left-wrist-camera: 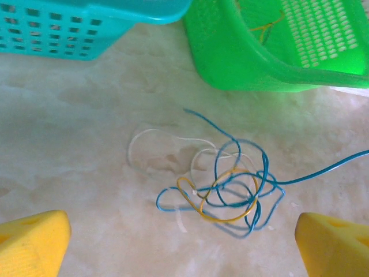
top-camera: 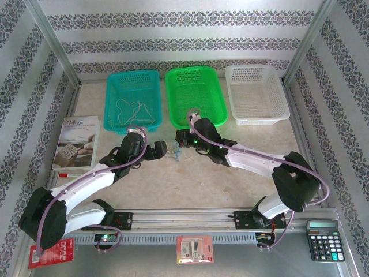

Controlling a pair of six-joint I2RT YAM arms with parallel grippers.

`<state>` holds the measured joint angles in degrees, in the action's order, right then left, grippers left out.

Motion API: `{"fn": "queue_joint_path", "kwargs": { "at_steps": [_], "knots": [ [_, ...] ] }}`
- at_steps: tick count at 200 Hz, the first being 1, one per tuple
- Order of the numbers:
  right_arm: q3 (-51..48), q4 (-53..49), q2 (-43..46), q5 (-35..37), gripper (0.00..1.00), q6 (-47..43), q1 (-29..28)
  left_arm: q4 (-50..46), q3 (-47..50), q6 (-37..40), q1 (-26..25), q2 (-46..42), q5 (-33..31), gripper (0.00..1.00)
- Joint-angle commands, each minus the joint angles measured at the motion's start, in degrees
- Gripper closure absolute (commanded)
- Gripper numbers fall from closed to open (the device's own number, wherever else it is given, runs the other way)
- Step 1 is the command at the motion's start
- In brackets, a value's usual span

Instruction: Untangle the cables

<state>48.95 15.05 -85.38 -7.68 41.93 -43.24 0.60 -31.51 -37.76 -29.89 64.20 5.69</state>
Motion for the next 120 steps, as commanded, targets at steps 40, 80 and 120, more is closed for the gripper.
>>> {"fn": "queue_joint_path", "kwargs": {
  "at_steps": [40,80,120],
  "knots": [
    [2.2,-2.7,6.4,-1.1,1.0,-1.0,-2.0,11.6,-0.1,3.8,0.4,0.5,8.3,0.0],
    [2.5,-2.6,8.7,-0.4,1.0,-0.2,-3.1,14.9,-0.6,4.4,0.0,1.8,9.2,0.0],
    [3.0,-2.6,10.1,-0.4,1.0,0.2,-4.4,17.9,-1.0,4.5,-0.9,4.3,9.4,0.0]
  ]
}}
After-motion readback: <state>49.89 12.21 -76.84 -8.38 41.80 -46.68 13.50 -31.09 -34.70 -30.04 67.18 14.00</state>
